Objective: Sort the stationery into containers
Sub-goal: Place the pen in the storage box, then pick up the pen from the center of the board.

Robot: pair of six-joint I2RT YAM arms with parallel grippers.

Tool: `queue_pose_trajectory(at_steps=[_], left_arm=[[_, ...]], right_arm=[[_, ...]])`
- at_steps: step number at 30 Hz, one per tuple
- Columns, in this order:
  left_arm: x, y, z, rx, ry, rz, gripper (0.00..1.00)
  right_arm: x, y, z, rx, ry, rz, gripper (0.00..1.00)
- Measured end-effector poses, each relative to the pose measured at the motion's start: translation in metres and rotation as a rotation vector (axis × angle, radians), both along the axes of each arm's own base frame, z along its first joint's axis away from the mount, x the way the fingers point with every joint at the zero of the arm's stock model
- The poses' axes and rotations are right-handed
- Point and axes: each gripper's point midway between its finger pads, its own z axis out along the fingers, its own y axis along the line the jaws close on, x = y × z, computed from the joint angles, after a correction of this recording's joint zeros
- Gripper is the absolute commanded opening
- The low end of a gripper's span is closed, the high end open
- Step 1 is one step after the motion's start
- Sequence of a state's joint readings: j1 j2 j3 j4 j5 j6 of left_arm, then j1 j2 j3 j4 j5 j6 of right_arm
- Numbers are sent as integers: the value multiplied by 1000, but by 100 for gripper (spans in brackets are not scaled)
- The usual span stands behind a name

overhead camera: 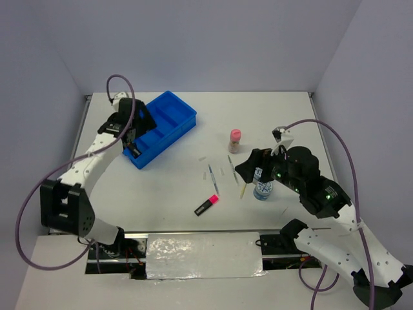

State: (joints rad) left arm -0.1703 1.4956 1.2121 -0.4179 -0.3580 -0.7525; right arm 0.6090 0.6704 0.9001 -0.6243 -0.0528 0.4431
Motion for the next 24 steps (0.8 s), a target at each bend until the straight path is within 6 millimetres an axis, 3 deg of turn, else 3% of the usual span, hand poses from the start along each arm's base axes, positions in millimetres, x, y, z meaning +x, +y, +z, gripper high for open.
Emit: queue_pose_trajectory(at_steps=[4,6,10,12,15,19,24], left_arm=[[-22,-67,67,-5,-188,-248,99],[-43,-87,94,-6,-280,-337,99],[-70,-119,120,50,-354,-470,99],[-74,-139,117,80,-337,-537,99],[-78,-168,91,127,-259,-632,99],[-92,-188,57,152,-162,-728,99],[-120,-208,39,122,-125,-836,99]], right_arm=[[2,-7,23,9,-43,-35,100],[3,-10,32,8,-55,-49,100],[4,-20,45,-8,-83,-87,100],[5,-24,48,-19,-92,-107,100],[8,-28,46,-43,-92,-130,100],[12,-33,44,-61,-95,-157,100],[13,-45,43,-84,-100,-214,100]])
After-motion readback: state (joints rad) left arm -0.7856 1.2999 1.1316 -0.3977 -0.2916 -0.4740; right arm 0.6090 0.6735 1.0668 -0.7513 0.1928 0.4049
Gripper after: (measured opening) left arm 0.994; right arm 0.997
